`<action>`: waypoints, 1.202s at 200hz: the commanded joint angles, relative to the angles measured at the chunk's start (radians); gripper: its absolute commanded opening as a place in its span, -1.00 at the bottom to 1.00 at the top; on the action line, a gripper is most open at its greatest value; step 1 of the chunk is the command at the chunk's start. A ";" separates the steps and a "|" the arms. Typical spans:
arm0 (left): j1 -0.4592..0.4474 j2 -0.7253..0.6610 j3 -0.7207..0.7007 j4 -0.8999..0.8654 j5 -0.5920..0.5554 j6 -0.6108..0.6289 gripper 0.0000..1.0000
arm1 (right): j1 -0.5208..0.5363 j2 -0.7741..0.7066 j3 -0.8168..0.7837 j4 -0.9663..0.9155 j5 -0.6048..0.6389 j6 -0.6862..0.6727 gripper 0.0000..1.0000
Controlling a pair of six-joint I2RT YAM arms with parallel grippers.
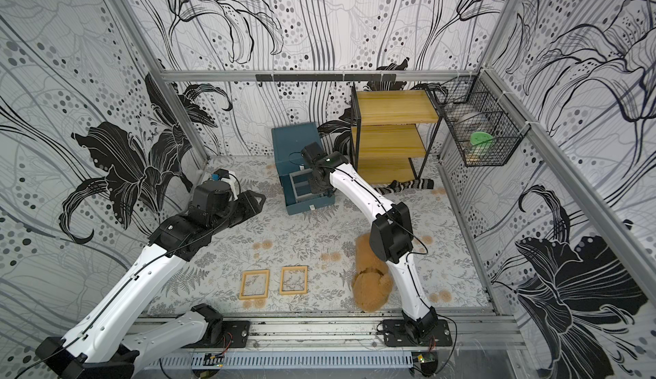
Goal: Place the brooch boxes into the drawer by color
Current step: Place the brooch box in the drawer.
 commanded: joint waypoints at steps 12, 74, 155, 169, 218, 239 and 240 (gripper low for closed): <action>0.008 -0.006 0.007 0.017 0.012 0.017 -0.14 | -0.003 0.019 0.019 0.026 -0.019 -0.013 -1.00; 0.010 0.010 0.010 0.031 0.026 0.018 -0.14 | -0.014 0.062 0.038 0.016 -0.045 -0.009 -1.00; 0.015 0.013 0.005 0.037 0.034 0.021 -0.14 | -0.023 0.107 0.072 0.000 -0.059 0.001 -1.00; 0.016 0.016 0.005 0.039 0.035 0.022 -0.14 | -0.023 0.112 0.073 0.000 -0.062 0.002 -1.00; 0.021 0.025 0.009 0.048 0.043 0.023 -0.14 | -0.023 0.112 0.076 -0.004 -0.070 0.007 -0.91; 0.022 0.031 0.010 0.053 0.046 0.023 -0.14 | -0.023 0.108 0.076 -0.008 -0.070 0.010 -0.73; 0.022 0.030 0.010 0.054 0.046 0.023 -0.14 | -0.023 0.108 0.076 -0.009 -0.070 0.011 -0.72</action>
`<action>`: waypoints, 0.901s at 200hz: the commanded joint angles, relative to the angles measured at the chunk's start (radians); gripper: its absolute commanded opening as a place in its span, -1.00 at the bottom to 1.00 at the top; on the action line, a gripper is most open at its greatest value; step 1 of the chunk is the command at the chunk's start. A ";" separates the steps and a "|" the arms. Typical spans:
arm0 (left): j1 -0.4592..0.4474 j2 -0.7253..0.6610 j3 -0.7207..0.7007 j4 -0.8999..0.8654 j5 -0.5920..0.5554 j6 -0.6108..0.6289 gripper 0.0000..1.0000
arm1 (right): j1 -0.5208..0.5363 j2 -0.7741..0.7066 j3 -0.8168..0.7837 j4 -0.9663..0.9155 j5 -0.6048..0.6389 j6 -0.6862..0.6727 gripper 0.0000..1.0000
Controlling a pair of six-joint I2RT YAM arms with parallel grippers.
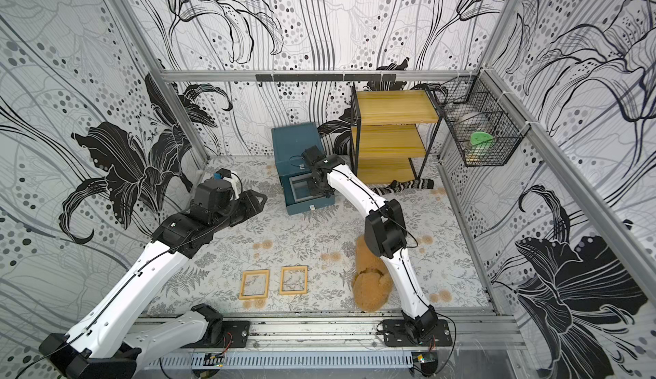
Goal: Place the brooch boxes into the drawer by color
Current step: Place the brooch box in the drawer.
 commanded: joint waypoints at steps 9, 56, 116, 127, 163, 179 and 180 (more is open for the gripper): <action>0.007 0.012 0.010 0.046 0.013 0.021 -0.14 | -0.003 0.009 0.027 -0.022 -0.008 0.012 -0.65; 0.015 0.022 0.021 0.054 0.018 0.024 -0.14 | -0.003 -0.013 0.034 -0.029 0.002 0.022 -0.52; 0.067 0.074 0.048 0.106 0.068 0.015 0.03 | -0.002 -0.116 0.035 -0.011 -0.005 0.073 -0.52; 0.087 0.095 0.056 0.123 0.083 0.009 0.07 | -0.003 -0.154 -0.006 0.007 -0.017 0.100 -0.52; 0.149 0.176 0.077 0.198 0.144 -0.018 0.17 | -0.003 -0.354 -0.279 0.159 -0.084 0.226 -0.52; 0.172 0.207 0.082 0.240 0.169 -0.036 0.21 | -0.003 -0.439 -0.395 0.214 -0.121 0.287 -0.53; 0.173 0.210 0.082 0.243 0.170 -0.037 0.22 | -0.002 -0.444 -0.402 0.217 -0.124 0.289 -0.53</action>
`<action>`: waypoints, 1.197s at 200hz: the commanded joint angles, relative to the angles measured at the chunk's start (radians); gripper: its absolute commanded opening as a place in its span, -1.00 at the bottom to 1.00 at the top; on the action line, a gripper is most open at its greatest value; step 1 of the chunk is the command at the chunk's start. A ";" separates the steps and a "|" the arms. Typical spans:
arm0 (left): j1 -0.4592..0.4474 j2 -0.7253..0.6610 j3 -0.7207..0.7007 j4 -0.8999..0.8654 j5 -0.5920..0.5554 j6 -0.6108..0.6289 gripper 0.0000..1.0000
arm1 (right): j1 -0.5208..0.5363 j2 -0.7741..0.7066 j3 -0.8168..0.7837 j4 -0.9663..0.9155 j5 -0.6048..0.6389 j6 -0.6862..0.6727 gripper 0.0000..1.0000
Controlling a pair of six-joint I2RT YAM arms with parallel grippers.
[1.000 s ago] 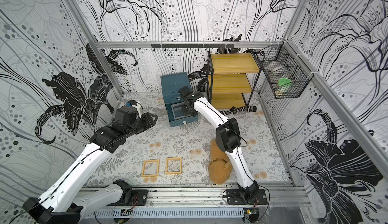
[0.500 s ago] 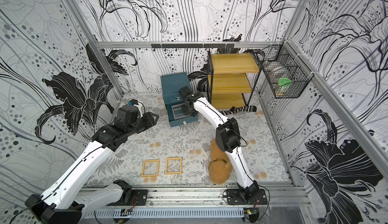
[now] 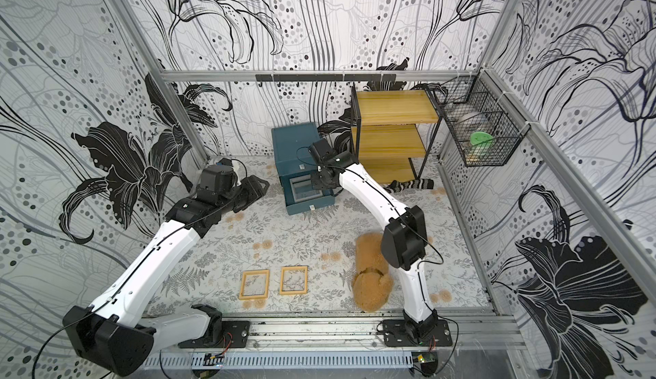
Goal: Place the brooch boxes into the drawer by color
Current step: Place the brooch box in the drawer, then close the drawer in the storage box.
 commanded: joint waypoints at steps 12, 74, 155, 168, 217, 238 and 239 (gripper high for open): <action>0.038 0.064 0.038 0.148 0.070 -0.036 0.26 | -0.003 -0.167 -0.201 0.141 -0.094 0.166 -0.53; 0.068 0.251 0.153 0.245 0.092 -0.030 0.31 | -0.004 -0.359 -0.515 0.315 -0.214 0.353 -0.55; 0.119 0.506 0.369 0.210 0.093 0.060 0.30 | -0.027 -0.395 -0.677 0.439 -0.318 0.450 -0.57; 0.122 0.545 0.401 0.205 0.096 0.070 0.29 | -0.035 -0.394 -0.694 0.455 -0.329 0.464 -0.57; 0.135 0.642 0.468 0.228 0.118 0.084 0.24 | -0.045 -0.391 -0.731 0.488 -0.342 0.478 -0.58; 0.139 0.666 0.482 0.223 0.121 0.091 0.14 | -0.045 -0.393 -0.771 0.523 -0.361 0.502 -0.58; 0.139 0.666 0.481 0.223 0.120 0.091 0.14 | -0.045 -0.393 -0.773 0.524 -0.362 0.503 -0.58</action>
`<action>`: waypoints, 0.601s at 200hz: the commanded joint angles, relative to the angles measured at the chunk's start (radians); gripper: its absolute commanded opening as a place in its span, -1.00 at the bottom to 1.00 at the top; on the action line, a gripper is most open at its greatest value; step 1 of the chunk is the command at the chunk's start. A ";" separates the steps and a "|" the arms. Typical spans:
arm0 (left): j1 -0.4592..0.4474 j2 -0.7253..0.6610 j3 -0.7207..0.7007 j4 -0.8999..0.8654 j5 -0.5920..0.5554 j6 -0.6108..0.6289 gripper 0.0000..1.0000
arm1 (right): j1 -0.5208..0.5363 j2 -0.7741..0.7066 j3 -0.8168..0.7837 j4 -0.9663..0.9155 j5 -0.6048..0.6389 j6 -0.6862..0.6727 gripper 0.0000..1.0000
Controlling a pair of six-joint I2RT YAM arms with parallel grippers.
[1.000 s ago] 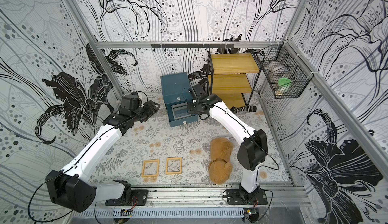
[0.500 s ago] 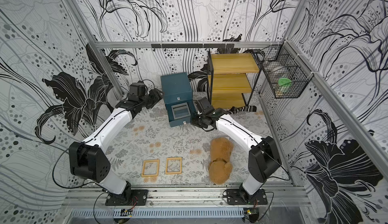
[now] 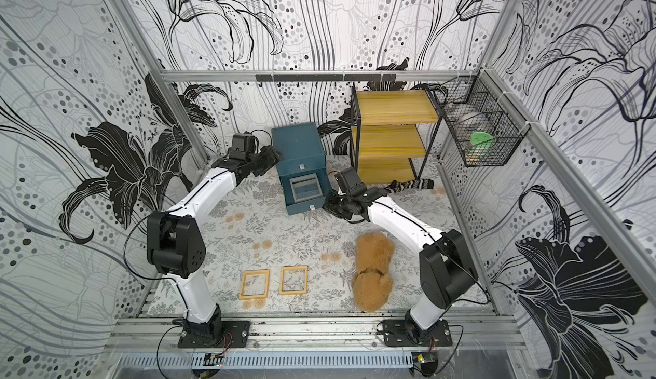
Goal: Place the brooch boxes into the drawer by color
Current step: Close the drawer in the storage box.
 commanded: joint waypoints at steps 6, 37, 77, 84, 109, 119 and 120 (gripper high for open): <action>0.014 0.021 0.034 0.026 0.018 0.033 0.10 | -0.002 -0.023 -0.055 0.060 -0.034 0.043 -0.58; 0.014 0.023 0.011 0.028 0.019 0.037 -0.11 | -0.007 -0.020 -0.084 0.097 -0.035 0.057 -0.58; 0.014 0.015 -0.013 0.035 0.016 0.037 -0.13 | -0.016 0.010 -0.111 0.171 -0.036 0.085 -0.60; 0.014 0.013 -0.015 0.035 0.019 0.037 -0.14 | -0.018 0.017 -0.114 0.189 -0.036 0.090 -0.60; 0.014 0.014 -0.015 0.040 0.028 0.034 -0.14 | -0.022 0.059 -0.105 0.230 -0.028 0.098 -0.60; 0.014 0.013 -0.015 0.041 0.030 0.034 -0.14 | -0.022 0.074 -0.093 0.235 -0.022 0.097 -0.60; 0.014 0.014 -0.015 0.041 0.031 0.035 -0.14 | -0.021 0.076 -0.092 0.237 -0.022 0.097 -0.60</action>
